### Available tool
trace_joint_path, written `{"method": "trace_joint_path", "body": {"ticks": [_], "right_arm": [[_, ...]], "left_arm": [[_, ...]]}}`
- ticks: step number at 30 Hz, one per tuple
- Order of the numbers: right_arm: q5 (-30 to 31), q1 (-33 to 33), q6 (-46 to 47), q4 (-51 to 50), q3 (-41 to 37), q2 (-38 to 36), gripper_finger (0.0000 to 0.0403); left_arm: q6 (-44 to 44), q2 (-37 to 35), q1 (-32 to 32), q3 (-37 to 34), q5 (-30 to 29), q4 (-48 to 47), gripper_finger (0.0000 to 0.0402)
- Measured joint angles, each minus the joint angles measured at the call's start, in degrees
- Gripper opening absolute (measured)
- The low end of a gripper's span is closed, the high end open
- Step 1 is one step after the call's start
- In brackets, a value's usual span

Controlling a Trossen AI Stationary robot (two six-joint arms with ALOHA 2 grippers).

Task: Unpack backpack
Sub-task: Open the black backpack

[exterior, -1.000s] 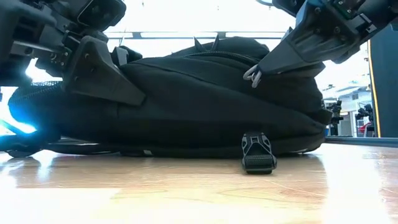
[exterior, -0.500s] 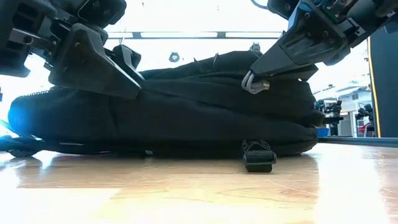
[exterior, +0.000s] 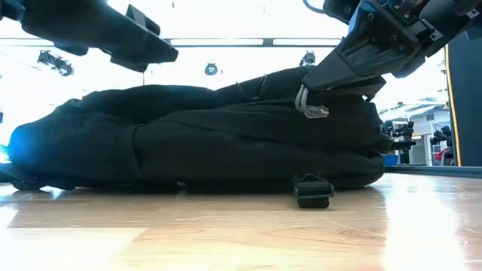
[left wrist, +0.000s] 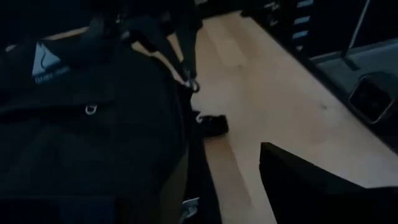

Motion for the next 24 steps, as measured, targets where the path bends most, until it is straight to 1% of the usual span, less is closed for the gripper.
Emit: {"method": "trace_joint_path", "body": {"ticks": [7,14,24], "right_arm": [[0.0,-0.2,0.1,0.0,0.0,0.0,0.0],[0.0,-0.4,0.8,0.3,0.0,0.0,0.0],[0.0,-0.4,1.8,0.6,0.0,0.0,0.0001]], "left_arm": [[0.9,-0.4,-0.4,0.0,-0.2,0.1,0.017],[1.4,-0.4,-0.5,1.2,-0.5,1.3,0.0195],[9.0,-0.4,-0.5,6.1,-0.7,1.2,0.0199]]}}
